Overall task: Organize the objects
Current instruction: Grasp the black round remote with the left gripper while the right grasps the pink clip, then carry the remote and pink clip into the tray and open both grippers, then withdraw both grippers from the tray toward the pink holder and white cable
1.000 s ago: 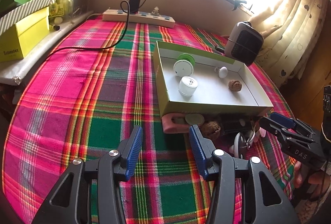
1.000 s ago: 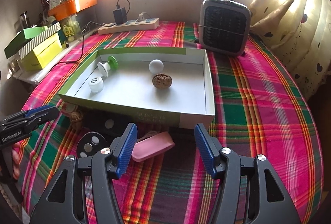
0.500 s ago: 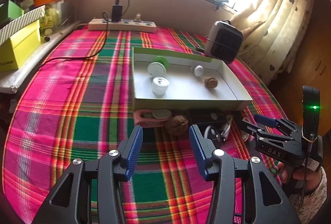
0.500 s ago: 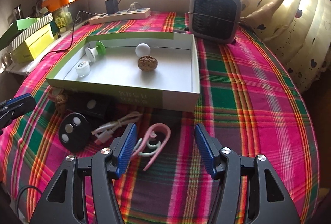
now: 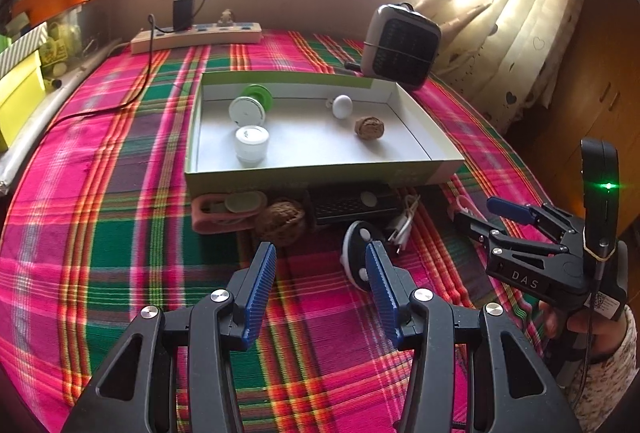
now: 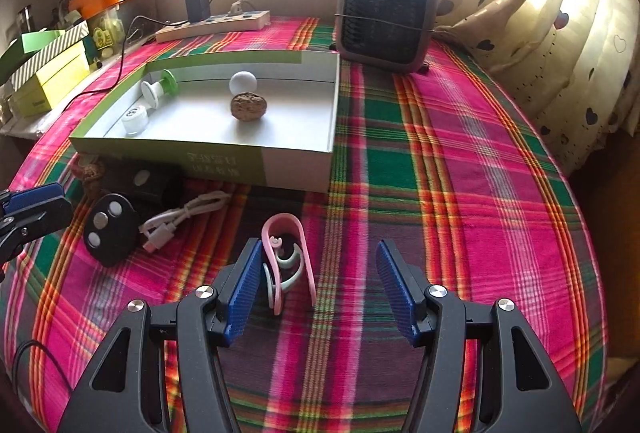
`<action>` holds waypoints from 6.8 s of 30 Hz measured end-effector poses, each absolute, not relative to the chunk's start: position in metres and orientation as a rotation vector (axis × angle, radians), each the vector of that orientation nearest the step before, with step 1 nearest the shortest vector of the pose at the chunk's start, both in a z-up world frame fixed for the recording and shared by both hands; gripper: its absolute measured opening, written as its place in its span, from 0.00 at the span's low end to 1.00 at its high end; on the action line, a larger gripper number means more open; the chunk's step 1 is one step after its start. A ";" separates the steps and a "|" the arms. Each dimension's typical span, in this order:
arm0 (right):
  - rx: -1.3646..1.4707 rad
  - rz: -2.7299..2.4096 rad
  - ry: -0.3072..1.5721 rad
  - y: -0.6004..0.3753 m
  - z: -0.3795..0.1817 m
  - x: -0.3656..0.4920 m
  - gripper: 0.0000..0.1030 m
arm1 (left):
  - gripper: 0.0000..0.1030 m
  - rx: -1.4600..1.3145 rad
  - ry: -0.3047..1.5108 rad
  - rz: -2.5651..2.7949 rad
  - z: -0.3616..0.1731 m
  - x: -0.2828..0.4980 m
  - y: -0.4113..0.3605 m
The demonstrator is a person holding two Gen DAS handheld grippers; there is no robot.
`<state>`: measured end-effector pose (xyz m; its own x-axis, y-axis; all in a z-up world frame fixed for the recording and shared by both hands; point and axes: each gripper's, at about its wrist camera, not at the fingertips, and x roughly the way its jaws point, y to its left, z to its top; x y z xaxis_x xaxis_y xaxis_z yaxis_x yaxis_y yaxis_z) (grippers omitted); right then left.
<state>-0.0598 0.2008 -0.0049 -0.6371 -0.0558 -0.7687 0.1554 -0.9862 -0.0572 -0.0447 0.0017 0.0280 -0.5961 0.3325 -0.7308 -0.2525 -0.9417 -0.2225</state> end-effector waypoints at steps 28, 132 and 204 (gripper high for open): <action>1.287 -2.699 0.181 0.221 -0.007 -0.065 0.48 | 0.44 -1.269 -0.162 2.522 0.010 -0.062 0.032; 1.272 -2.534 0.179 0.165 0.014 -0.214 0.24 | 0.23 -1.250 -0.092 2.519 0.028 -0.196 0.035; 1.138 -2.607 0.191 0.155 0.042 -0.161 0.37 | 0.40 -1.182 -0.104 2.628 0.052 -0.151 0.006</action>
